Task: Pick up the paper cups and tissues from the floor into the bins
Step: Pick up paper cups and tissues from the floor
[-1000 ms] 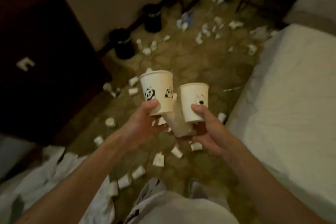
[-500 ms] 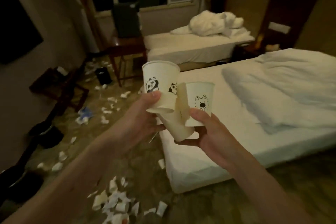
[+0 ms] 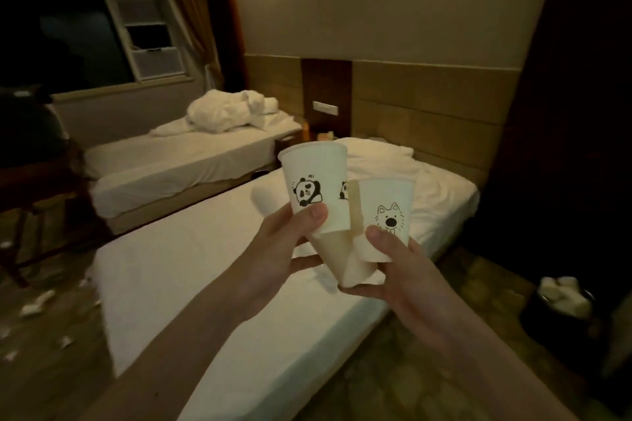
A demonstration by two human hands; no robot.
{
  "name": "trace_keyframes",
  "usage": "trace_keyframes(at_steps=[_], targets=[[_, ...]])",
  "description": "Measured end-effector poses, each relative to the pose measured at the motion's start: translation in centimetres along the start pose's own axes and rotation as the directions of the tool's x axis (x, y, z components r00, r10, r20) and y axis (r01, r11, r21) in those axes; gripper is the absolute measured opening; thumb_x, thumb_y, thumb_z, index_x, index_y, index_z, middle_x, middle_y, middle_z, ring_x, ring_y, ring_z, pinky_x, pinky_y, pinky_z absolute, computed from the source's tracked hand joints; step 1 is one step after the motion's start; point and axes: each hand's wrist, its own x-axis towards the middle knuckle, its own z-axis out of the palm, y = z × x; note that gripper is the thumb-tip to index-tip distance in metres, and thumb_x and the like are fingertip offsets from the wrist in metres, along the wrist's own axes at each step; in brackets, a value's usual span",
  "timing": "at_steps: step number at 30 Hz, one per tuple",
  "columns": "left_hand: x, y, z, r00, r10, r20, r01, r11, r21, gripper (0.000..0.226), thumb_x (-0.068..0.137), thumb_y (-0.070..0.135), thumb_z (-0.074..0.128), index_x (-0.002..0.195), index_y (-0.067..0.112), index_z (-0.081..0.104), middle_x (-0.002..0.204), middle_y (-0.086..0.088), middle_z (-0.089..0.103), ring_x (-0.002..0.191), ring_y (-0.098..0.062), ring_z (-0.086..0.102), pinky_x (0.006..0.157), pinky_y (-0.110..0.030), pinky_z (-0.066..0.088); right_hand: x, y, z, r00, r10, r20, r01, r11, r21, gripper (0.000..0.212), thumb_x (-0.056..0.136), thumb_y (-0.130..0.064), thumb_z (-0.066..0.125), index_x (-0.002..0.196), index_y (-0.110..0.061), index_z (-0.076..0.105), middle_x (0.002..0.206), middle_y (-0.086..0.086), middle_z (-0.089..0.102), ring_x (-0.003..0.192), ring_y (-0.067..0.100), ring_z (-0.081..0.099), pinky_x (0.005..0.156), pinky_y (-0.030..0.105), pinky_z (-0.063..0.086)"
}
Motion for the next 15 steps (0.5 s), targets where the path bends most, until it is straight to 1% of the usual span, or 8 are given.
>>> trace_keyframes(at_steps=[3,5,7,8,10,13,15], targets=[[5.4,-1.7,4.7,0.991,-0.020,0.132,0.021,1.000,-0.012,0.048,0.071,0.066,0.069,0.113,0.043,0.068,0.122,0.007,0.068,0.113,-0.013,0.064,0.086,-0.037,0.057,0.4,-1.5,-5.9,0.996,-0.003,-0.085,0.004,1.000,0.008,0.050,0.062,-0.053,0.083,0.108,-0.042,0.069,0.119,-0.004,0.069,0.108,0.019,0.067,0.084,0.051,0.057],[8.7,-3.1,7.5,0.976,-0.037,0.216,0.041,0.999,-0.017,0.049,0.069,0.067,0.073,0.112,0.044,0.068,0.124,0.006,0.068,0.114,-0.015,0.064,0.084,-0.034,0.057,0.9,-1.9,-9.5,0.987,0.003,-0.163,-0.002,1.000,0.007,0.057,0.058,-0.057,0.085,0.110,-0.040,0.069,0.119,-0.003,0.069,0.108,0.020,0.067,0.085,0.052,0.057],[12.1,-5.0,9.9,0.961,-0.071,0.267,0.082,0.996,-0.030,0.054,0.065,0.067,0.077,0.111,0.041,0.069,0.122,0.004,0.069,0.113,-0.016,0.065,0.082,-0.033,0.057,1.8,-1.8,-12.6,0.966,0.021,-0.257,-0.021,1.000,0.006,0.065,0.057,-0.058,0.084,0.115,-0.036,0.067,0.120,-0.001,0.069,0.108,0.023,0.067,0.084,0.053,0.057],[13.9,-6.1,11.0,0.952,-0.086,0.294,0.100,0.994,-0.033,0.055,0.063,0.067,0.078,0.111,0.040,0.069,0.122,0.003,0.069,0.112,-0.017,0.066,0.082,-0.033,0.057,2.3,-1.7,-14.1,0.953,0.033,-0.302,-0.031,0.999,0.009,0.069,0.057,-0.058,0.083,0.119,-0.033,0.064,0.119,0.000,0.070,0.107,0.025,0.067,0.082,0.051,0.058],[17.6,-8.4,13.1,0.929,-0.111,0.354,0.135,0.990,-0.043,0.055,0.061,0.066,0.080,0.109,0.041,0.070,0.120,0.004,0.070,0.110,-0.016,0.067,0.081,-0.032,0.058,3.6,-1.5,-17.2,0.919,0.050,-0.390,-0.039,0.999,0.036,0.072,0.060,-0.056,0.084,0.122,-0.030,0.059,0.112,0.000,0.072,0.101,0.024,0.070,0.074,0.043,0.060],[23.3,-11.9,16.0,0.887,-0.155,0.435,0.205,0.976,-0.069,0.052,0.062,0.061,0.082,0.107,0.039,0.071,0.118,0.004,0.071,0.106,-0.015,0.068,0.075,-0.028,0.057,6.0,-1.1,-21.8,0.866,0.049,-0.497,-0.047,0.999,0.017,0.065,0.060,-0.056,0.076,0.117,-0.031,0.059,0.100,-0.006,0.074,0.090,0.014,0.072,0.063,0.030,0.059],[27.3,-14.3,17.7,0.861,-0.191,0.472,0.255,0.964,-0.074,0.047,0.065,0.056,0.081,0.107,0.038,0.071,0.117,0.002,0.071,0.105,-0.017,0.069,0.075,-0.028,0.058,8.4,-0.6,-25.0,0.824,0.052,-0.564,-0.061,0.998,0.004,0.064,0.062,-0.057,0.071,0.119,-0.031,0.060,0.100,-0.006,0.075,0.090,0.015,0.072,0.064,0.031,0.059]])
